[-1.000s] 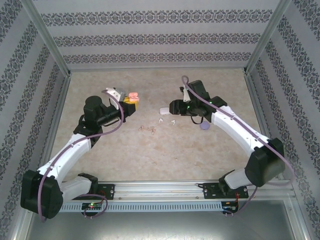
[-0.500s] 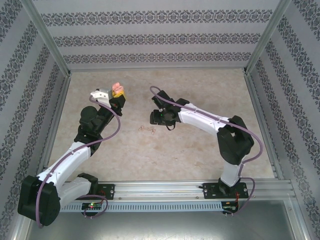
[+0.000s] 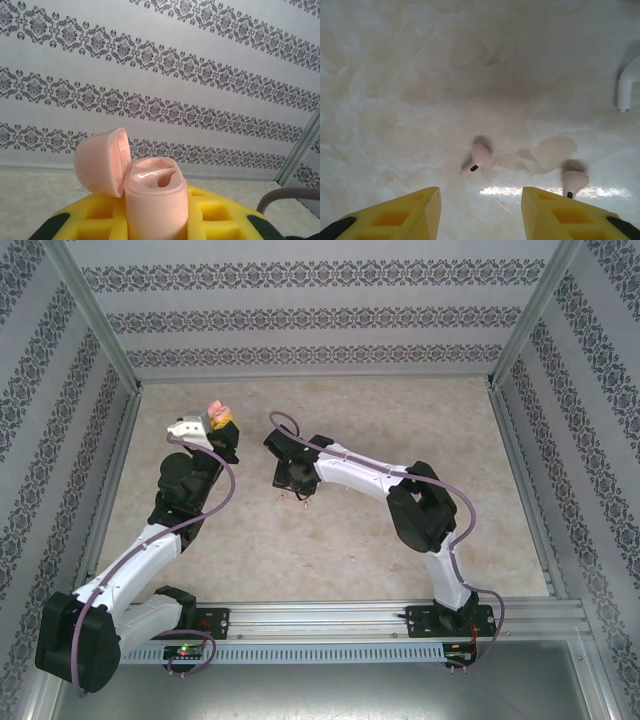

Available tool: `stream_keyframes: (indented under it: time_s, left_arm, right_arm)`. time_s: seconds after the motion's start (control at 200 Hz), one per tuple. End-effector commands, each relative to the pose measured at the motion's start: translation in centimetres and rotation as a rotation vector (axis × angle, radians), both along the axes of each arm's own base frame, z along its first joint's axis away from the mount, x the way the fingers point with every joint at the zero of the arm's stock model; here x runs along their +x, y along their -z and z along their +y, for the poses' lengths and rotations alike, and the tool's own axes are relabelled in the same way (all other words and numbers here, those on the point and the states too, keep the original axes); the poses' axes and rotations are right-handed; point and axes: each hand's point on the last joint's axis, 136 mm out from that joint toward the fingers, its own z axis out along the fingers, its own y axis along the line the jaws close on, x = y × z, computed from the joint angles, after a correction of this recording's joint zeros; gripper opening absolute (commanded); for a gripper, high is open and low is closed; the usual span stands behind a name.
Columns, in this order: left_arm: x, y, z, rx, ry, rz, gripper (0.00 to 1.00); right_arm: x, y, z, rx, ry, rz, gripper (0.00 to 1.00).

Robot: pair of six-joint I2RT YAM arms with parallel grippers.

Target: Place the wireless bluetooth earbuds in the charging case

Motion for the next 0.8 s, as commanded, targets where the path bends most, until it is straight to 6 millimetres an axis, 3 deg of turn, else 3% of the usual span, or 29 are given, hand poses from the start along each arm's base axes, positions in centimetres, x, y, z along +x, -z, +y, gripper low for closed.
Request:
stream_keyframes:
  time_s: [0.0, 0.794]
  left_arm:
    - [-0.8, -3.1, 0.8, -0.056, -0.027, -0.086, 0.00]
    - [-2.0, -3.5, 1.9, -0.061, -0.055, -0.107, 0.00]
  right_arm:
    - [-0.1, 0.9, -0.9, -0.077, 0.092, 0.028, 0.46]
    - [0.1, 5.1, 1.0, -0.191, 0.100, 0.136, 0.41]
